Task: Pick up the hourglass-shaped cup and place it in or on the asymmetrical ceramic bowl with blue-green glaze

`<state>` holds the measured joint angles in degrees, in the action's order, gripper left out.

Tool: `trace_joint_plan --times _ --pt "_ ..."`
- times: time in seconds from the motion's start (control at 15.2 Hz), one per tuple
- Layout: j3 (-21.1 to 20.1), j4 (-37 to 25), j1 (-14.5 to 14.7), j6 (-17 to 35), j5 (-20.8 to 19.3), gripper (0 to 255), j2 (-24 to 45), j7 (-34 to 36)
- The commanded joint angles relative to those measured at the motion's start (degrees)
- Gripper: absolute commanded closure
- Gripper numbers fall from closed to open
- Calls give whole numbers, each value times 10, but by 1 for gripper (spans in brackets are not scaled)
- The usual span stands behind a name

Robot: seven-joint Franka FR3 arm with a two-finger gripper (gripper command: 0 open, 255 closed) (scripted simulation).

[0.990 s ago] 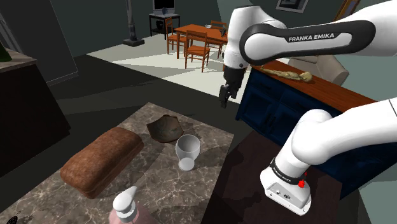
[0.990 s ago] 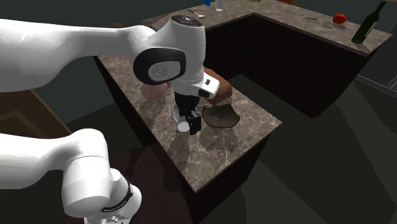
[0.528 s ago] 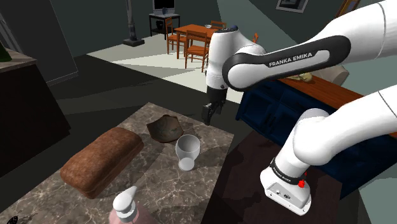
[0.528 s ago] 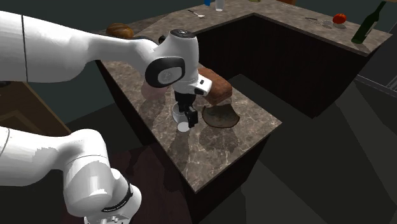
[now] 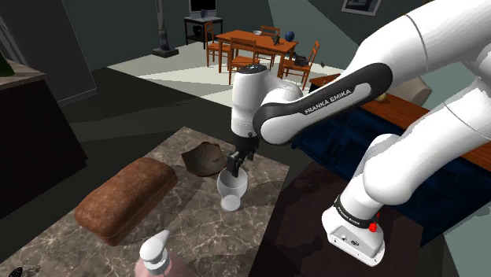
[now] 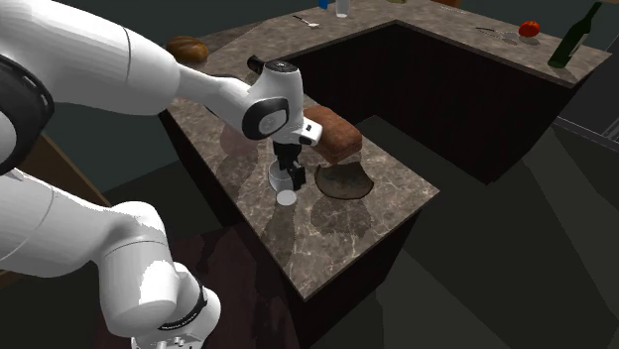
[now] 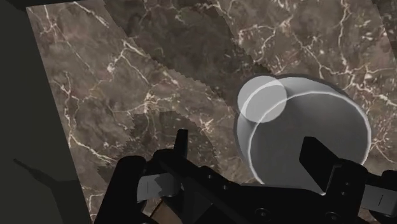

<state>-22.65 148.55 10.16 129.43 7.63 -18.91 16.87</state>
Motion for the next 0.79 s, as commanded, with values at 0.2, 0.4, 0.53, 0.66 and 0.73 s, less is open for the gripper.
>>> trace_joint_plan --times 0.2,0.4,0.53,0.66,0.73 --pt "-10 16 -3 49 -7 0 33 11" --pt "-14 24 -5 73 -13 0 50 15" --pt "-14 24 -5 73 -13 0 50 15" --pt "-14 24 -5 73 -13 0 50 15" --pt "-14 24 -5 73 -13 0 50 15"
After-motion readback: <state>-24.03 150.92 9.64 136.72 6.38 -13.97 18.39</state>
